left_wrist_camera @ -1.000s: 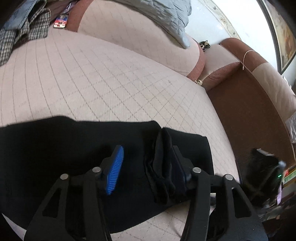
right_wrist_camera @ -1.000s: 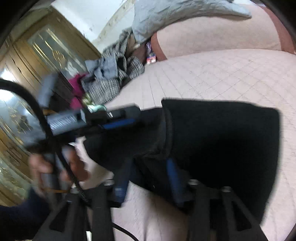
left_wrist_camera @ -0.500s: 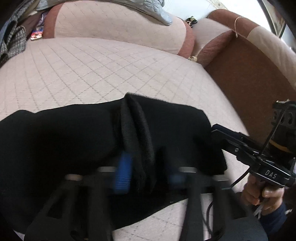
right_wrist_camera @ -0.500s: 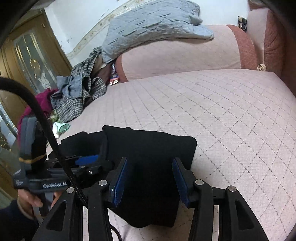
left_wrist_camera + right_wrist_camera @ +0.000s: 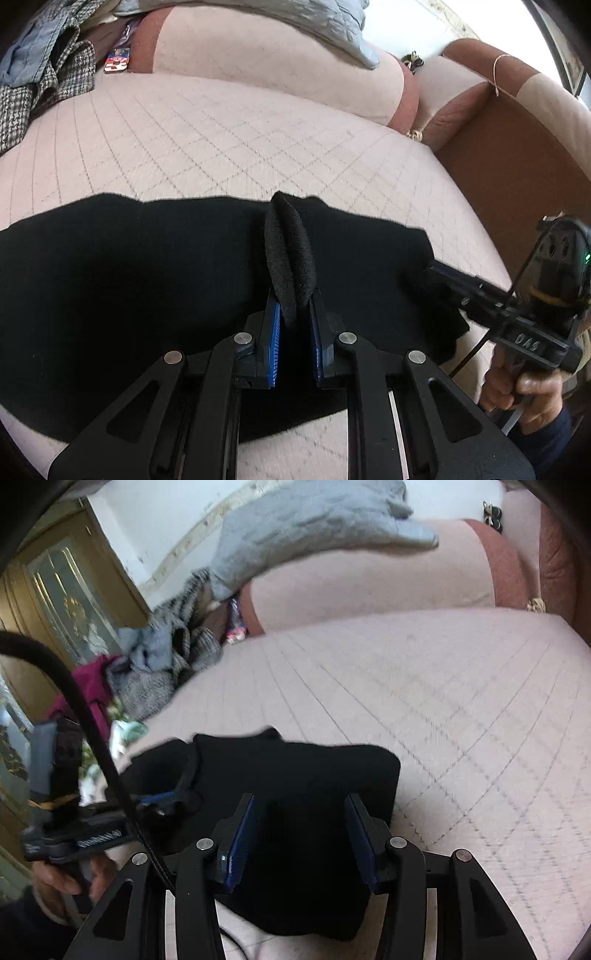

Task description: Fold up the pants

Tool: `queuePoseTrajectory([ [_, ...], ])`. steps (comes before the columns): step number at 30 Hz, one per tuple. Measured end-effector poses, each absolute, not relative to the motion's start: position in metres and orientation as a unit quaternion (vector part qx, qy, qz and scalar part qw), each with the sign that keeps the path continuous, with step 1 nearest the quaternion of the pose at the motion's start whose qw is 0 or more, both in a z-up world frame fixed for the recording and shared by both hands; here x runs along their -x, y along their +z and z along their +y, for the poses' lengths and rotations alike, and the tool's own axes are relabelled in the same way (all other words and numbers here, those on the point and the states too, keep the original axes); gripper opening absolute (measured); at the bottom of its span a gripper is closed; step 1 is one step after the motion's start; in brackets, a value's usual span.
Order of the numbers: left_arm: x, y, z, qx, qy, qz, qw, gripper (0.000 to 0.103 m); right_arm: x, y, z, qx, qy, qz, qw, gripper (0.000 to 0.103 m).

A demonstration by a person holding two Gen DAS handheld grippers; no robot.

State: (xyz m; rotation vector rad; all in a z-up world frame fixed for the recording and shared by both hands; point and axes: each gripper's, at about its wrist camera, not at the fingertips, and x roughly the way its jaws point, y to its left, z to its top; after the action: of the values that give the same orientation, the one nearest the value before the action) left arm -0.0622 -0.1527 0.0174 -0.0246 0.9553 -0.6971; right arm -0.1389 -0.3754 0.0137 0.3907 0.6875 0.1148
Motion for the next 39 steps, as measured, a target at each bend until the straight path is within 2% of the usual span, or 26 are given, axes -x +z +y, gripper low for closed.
queuePoseTrajectory([
  [8, 0.064, 0.022, -0.16, 0.008, -0.324, 0.452, 0.831, 0.013, 0.145, 0.027, -0.372, -0.195, 0.046, 0.328, 0.923, 0.047],
  [13, 0.062, 0.02, -0.153, 0.021, -0.315, 0.461, 0.829, 0.024, 0.148, 0.013, -0.354, -0.156, 0.043, 0.329, 0.93, 0.047],
  [15, 0.065, 0.023, -0.151, 0.02, -0.312, 0.461, 0.831, 0.027, 0.148, 0.016, -0.349, -0.143, 0.034, 0.333, 0.931, 0.047],
  [19, 0.074, 0.033, -0.143, 0.0, -0.289, 0.442, 0.849, 0.04, 0.151, 0.032, -0.341, -0.146, 0.054, 0.335, 0.929, 0.047],
  [39, 0.1, 0.041, -0.075, 0.007, -0.206, 0.418, 0.884, 0.04, 0.126, 0.032, -0.284, -0.133, 0.093, 0.351, 0.922, 0.047],
])
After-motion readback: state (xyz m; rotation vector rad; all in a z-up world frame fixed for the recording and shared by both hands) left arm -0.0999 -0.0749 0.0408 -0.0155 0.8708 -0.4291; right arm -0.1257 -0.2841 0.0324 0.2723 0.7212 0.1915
